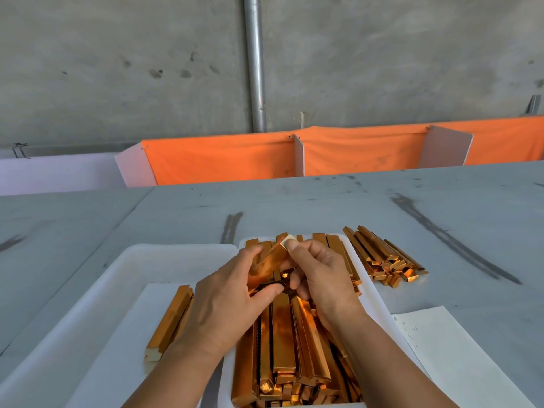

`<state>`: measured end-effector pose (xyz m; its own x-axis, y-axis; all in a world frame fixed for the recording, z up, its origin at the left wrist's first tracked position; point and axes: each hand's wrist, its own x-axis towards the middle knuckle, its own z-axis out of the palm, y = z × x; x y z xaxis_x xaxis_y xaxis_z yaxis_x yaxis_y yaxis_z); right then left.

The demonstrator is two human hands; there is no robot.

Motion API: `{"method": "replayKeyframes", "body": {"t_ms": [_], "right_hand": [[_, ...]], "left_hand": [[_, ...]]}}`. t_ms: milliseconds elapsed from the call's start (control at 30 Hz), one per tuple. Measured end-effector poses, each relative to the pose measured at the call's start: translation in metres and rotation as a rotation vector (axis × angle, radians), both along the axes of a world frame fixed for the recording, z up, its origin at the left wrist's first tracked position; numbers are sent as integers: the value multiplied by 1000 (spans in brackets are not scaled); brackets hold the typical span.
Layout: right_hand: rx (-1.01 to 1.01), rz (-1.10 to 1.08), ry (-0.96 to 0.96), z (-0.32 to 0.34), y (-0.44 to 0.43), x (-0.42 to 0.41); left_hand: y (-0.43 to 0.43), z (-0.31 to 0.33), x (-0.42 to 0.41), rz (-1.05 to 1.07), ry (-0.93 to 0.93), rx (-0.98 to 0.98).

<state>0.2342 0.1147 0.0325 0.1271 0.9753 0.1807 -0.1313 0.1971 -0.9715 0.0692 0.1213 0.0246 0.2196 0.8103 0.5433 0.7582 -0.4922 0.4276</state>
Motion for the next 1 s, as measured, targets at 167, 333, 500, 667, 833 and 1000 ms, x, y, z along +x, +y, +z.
{"method": "replayKeyframes", "body": {"t_ms": [167,333,500,667,833,1000], "right_hand": [[9,3,-16,0,-1,-2],[10,-21,-48,0,-2,-1],[38,-41,-120,-1,-3,-4],[149,-164,-249,-5,-3,-6],[214,-199,-384,-5,-5,-9],[289,-170,-543,-5,-6,-10]], "left_hand": [[0,0,4,96,199,152],[0,-2,5,86,213,141],[-1,0,7,81,227,96],[1,1,7,163,254,105],[2,-1,7,177,255,123],[-1,3,8,150,274,99]]}}
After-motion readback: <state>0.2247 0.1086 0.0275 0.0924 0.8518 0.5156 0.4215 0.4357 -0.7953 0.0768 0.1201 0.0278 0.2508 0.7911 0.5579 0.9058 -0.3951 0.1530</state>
